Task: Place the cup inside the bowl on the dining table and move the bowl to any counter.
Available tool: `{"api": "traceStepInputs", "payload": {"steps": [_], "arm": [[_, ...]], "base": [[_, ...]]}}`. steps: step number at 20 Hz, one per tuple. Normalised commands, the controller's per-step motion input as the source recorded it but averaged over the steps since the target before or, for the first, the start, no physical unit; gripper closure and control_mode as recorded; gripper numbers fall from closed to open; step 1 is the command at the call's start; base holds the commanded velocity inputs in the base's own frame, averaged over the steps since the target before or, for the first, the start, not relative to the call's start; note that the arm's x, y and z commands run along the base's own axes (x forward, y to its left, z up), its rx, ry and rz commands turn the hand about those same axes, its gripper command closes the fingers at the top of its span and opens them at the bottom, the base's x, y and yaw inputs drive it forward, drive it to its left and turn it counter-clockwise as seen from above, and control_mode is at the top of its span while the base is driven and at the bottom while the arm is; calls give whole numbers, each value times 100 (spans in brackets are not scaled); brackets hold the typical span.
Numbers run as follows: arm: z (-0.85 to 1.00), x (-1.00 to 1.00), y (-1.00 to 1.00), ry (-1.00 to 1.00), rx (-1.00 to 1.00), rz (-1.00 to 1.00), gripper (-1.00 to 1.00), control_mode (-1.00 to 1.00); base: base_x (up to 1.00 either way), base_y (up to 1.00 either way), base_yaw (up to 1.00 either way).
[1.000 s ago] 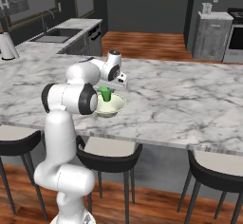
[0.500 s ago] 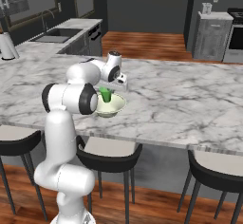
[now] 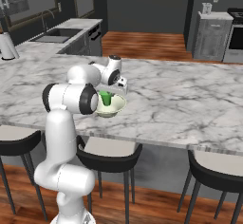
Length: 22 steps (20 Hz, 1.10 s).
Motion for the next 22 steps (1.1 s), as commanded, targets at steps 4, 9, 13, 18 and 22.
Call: {"api": "traceStepInputs", "payload": {"steps": [4, 9, 13, 18, 22], "arm": [[-18, -3, 0, 0, 0, 0, 100, -100], [-18, 0, 0, 0, 0, 0, 100, -100], [-16, 0, 0, 0, 0, 0, 100, -100], [-18, 0, 1, 0, 0, 0, 100, -100], [-5, 0, 0, 0, 0, 0, 100, -100]], "base": [[0, 0, 0], [0, 0, 0], [0, 0, 0], [0, 0, 0], [0, 0, 0]]}}
